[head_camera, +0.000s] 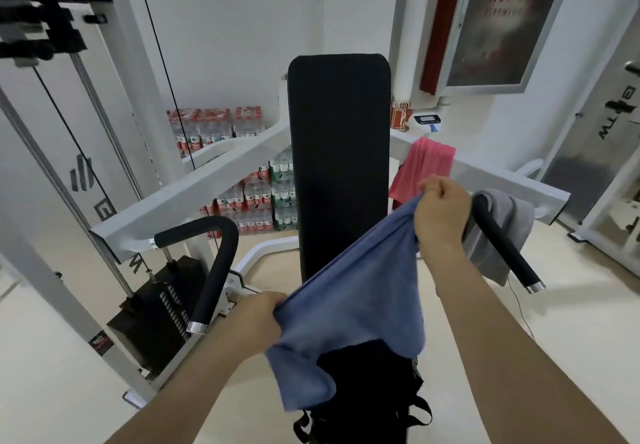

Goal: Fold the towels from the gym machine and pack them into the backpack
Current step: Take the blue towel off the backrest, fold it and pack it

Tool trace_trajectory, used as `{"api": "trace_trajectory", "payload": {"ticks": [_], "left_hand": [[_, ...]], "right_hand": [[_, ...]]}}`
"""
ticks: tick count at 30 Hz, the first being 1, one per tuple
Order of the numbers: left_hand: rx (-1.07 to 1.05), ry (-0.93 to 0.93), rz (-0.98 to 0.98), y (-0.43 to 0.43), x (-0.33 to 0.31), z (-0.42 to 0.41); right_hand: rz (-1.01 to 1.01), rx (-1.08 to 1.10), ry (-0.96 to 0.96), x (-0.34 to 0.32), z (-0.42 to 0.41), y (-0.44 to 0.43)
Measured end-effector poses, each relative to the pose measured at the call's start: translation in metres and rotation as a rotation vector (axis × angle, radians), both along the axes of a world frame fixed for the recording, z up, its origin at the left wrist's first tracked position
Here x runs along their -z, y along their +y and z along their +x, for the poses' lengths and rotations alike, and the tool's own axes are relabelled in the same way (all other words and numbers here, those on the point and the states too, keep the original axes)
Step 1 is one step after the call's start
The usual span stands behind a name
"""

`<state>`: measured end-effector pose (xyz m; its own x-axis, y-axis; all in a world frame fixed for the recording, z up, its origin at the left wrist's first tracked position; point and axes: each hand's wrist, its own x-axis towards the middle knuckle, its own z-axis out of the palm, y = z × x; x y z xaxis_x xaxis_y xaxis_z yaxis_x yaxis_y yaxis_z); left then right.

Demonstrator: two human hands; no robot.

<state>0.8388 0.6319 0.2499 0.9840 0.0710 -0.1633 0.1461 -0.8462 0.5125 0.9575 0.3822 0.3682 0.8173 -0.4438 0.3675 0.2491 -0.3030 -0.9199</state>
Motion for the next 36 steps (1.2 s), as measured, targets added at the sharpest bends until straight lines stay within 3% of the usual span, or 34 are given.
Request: {"api": "trace_trajectory", "payload": {"ticks": [2,5,7,10,12,15,20,25,28,30,33,36], "left_hand": [[-0.047,0.043,0.041,0.013,0.020,-0.005],[-0.146,0.121,-0.113,0.039,0.062,-0.001],[-0.144,0.113,-0.230,0.032,0.052,0.003],[-0.117,0.042,-0.550,-0.007,-0.012,0.011],[-0.073,0.000,-0.678,-0.026,-0.046,0.022],[0.005,-0.056,-0.729,-0.039,-0.083,0.026],[0.020,-0.138,-0.548,-0.019,-0.105,0.016],[0.014,-0.038,-0.497,0.024,-0.097,-0.002],[-0.058,-0.056,-0.703,0.044,-0.091,-0.018],[-0.180,-0.128,-0.911,0.050,-0.090,-0.025],[-0.314,-0.228,-1.145,0.051,-0.091,-0.029],[-0.344,-0.322,-1.233,0.048,-0.095,-0.031]], "right_hand": [[0.061,0.086,0.006,0.002,0.005,-0.017],[-0.197,0.066,0.075,0.008,0.011,-0.039],[-0.327,-0.049,0.146,0.014,0.012,-0.039],[-0.251,-0.341,0.226,0.019,0.000,-0.015],[-0.186,-0.689,0.340,0.015,-0.023,0.009],[-0.368,-1.173,0.438,0.014,-0.050,0.039],[-0.578,-0.990,0.301,0.006,-0.037,0.038],[-0.185,-0.830,0.409,0.002,-0.021,0.029],[0.191,-0.696,0.561,0.014,-0.008,0.022],[0.320,-0.648,0.668,0.019,-0.006,0.019],[0.201,-0.672,0.720,0.025,-0.009,0.020],[0.119,-0.661,0.734,0.024,-0.012,0.022]]}}
